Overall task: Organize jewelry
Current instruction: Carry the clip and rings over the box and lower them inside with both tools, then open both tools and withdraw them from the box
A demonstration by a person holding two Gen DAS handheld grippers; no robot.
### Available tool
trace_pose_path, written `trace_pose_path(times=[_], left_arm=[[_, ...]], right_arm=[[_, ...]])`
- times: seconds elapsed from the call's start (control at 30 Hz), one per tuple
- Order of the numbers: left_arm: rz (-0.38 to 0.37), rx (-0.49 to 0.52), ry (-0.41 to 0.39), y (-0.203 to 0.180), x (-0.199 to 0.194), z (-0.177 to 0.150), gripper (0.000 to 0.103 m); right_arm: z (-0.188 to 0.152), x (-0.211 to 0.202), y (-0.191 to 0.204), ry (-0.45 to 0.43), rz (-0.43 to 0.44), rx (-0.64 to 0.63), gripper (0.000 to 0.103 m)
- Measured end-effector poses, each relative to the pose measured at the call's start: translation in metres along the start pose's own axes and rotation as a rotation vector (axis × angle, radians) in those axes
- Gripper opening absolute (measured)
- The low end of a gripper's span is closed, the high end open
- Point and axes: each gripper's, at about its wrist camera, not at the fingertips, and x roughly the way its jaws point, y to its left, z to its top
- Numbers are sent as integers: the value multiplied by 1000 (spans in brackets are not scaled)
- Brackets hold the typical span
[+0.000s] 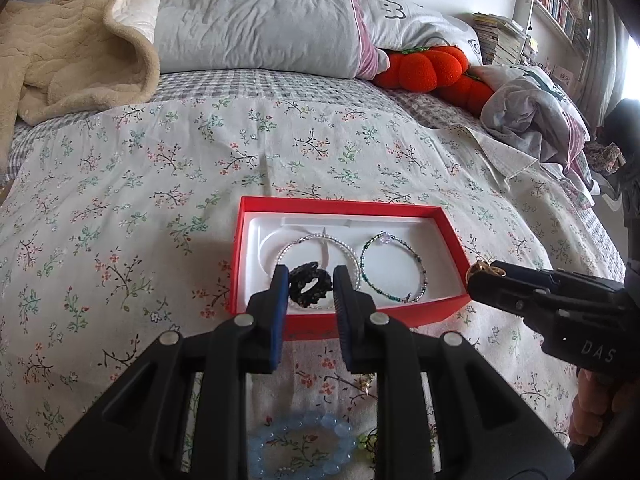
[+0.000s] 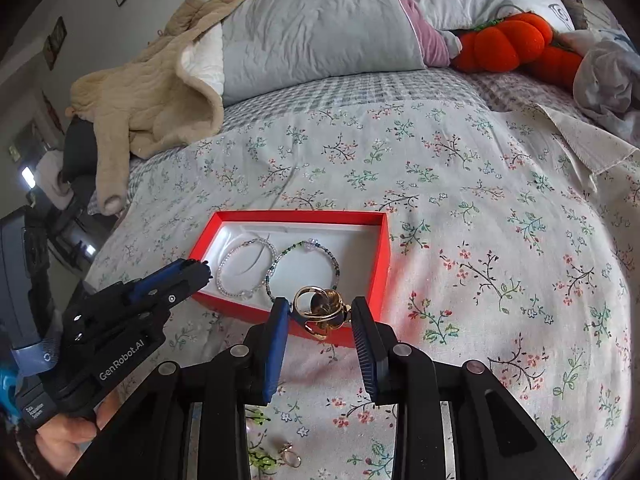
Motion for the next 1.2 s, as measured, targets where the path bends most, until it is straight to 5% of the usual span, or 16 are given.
trace_pose_path(times=[0.3,0.47,1.0,1.07,1.13,1.2], left_arm=[[19,29,19,-6,13,-3,25],[31,36,17,-8,9,-4,41],[48,29,32,-1,-14,-13,56],[51,30,36,0,-15,-14,57],[53,30,40,1,-15,-14,59],[55,29,44,2,-15,-14,61]], right_arm=[[0,8,-3,14,-13,-6,32],[1,10,-3,11,-25,-6,32],[10,23,5,14,-46,14,33],[10,24,6,17,-41,15,40],[9,21,8,7,-13,11,58],[9,17,13,-6,-31,-6,61]])
